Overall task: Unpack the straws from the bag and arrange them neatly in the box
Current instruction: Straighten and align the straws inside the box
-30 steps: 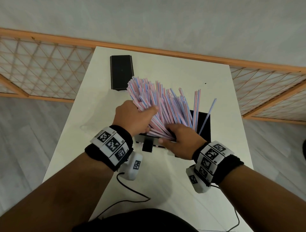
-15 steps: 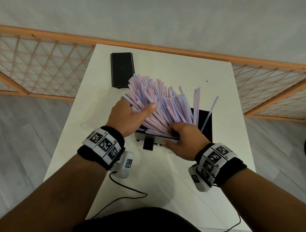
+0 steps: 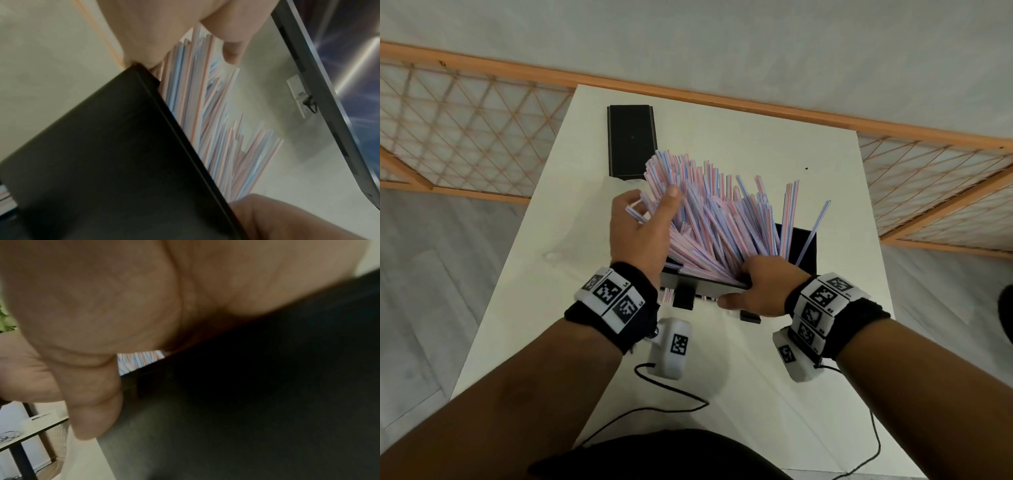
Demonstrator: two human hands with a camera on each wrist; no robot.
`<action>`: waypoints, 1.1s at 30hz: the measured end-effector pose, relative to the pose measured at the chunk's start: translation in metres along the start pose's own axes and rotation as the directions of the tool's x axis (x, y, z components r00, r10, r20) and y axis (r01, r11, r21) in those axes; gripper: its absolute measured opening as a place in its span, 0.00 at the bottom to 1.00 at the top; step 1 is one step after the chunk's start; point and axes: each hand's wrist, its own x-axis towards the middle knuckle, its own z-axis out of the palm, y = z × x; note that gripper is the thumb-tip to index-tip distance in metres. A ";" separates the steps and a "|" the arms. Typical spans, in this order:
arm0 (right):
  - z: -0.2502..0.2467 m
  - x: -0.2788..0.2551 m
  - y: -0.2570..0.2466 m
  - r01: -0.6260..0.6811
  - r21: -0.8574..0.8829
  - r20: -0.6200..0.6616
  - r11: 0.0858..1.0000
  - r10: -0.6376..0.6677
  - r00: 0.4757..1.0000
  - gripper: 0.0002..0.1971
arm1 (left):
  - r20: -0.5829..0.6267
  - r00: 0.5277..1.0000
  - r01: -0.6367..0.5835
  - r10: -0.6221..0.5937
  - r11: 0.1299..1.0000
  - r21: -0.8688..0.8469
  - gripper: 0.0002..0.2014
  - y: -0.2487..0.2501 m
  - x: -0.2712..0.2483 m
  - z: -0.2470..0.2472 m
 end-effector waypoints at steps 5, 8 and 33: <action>-0.005 0.003 -0.010 0.067 0.099 0.031 0.993 -0.070 0.997 0.28 | -0.016 0.998 -0.067 0.067 0.997 -0.040 0.35 0.002 -0.009 0.005; -0.008 0.005 -0.012 -0.003 -0.012 0.028 1.000 0.004 1.000 0.26 | -0.038 0.997 -0.065 0.063 0.996 -0.068 0.32 0.000 -0.008 0.003; -0.008 -0.008 -0.057 0.373 -0.016 -0.272 0.928 -0.363 0.891 0.39 | -0.020 0.968 -0.242 0.251 0.950 0.199 0.18 -0.005 0.011 -0.016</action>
